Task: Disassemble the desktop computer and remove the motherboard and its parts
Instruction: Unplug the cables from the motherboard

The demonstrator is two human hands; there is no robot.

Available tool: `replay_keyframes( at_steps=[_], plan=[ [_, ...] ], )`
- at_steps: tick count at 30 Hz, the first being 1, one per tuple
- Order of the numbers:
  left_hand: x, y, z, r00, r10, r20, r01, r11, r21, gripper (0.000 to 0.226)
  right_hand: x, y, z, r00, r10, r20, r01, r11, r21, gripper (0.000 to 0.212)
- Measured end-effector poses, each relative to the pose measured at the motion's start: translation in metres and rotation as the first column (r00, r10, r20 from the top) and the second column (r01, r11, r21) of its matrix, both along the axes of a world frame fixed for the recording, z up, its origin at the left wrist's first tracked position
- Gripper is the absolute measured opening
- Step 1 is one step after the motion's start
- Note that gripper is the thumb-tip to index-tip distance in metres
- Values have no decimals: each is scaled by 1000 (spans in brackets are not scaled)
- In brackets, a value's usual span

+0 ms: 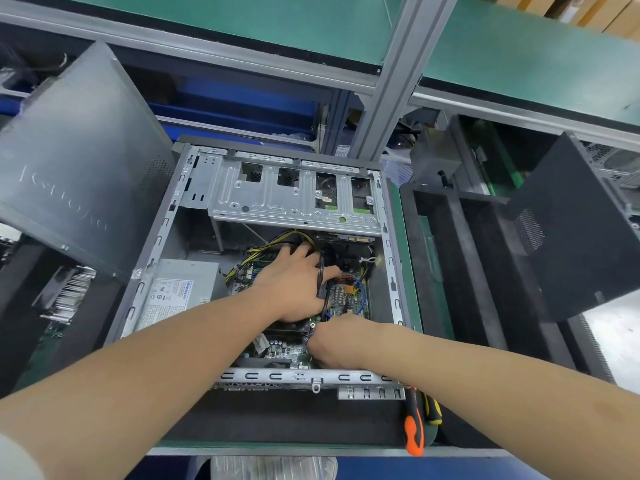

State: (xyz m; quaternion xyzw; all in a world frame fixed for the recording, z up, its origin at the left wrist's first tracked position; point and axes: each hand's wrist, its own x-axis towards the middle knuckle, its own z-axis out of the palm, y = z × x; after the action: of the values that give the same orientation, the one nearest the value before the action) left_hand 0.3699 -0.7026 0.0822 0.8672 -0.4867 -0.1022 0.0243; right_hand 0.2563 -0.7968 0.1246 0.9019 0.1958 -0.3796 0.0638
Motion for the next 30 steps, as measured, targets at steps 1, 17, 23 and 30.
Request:
replay_keyframes(
  at_steps=[1,17,23,30],
  plan=[
    [0,0,0,1000,1,0,-1,1000,4,55,0,1,1,1000,-5,0,5,1000,-1,22],
    [-1,0,4,1000,-7,-22,8,999,36,55,-1,-4,17,997,-27,70,25,999,27,22],
    [0,0,5,997,12,-78,-12,1000,3,66,-1,-7,19,968,-248,-30,249,968,13,20],
    [13,7,33,874,226,-429,-321,933,-162,17,8,-13,36,892,-451,-16,450,892,-51,13]
  ],
)
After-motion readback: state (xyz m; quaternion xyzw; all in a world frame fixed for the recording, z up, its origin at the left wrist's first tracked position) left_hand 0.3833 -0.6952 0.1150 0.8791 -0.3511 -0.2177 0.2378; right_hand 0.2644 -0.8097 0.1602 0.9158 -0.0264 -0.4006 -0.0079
